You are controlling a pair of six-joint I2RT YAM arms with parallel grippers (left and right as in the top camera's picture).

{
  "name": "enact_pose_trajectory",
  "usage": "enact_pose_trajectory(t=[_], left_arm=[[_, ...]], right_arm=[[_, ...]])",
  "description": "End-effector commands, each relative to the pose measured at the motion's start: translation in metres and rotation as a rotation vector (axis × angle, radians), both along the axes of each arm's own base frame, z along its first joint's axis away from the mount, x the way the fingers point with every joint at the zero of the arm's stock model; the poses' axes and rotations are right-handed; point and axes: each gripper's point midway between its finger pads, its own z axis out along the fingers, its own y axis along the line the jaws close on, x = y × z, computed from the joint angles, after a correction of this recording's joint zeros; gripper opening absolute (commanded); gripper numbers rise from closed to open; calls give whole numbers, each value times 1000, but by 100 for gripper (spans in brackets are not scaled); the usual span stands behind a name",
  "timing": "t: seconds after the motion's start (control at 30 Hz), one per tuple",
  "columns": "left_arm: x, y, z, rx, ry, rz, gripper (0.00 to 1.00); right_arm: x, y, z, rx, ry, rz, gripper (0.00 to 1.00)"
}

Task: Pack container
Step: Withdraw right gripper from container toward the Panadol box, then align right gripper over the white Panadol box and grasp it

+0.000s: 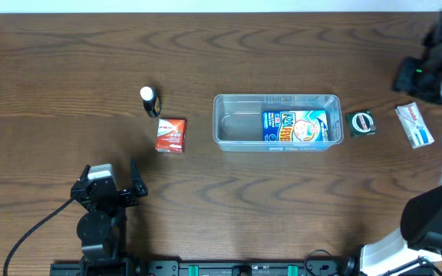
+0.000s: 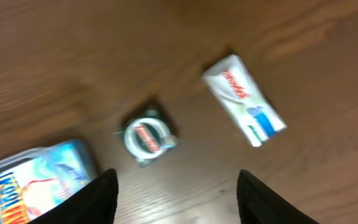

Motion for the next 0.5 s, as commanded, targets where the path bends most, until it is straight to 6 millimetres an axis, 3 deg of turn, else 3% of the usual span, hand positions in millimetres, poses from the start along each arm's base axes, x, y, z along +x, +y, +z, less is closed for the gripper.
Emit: enact_pose_trajectory(t=[0.0,0.3,0.47], left_arm=[[0,0,-14,8,30,-8,98],[0,0,-14,8,30,-7,98],[0,0,-14,8,29,-7,98]], right_arm=[[0,12,-26,107,33,141,61],[7,24,-85,75,32,305,77],[5,29,-109,60,30,351,80]])
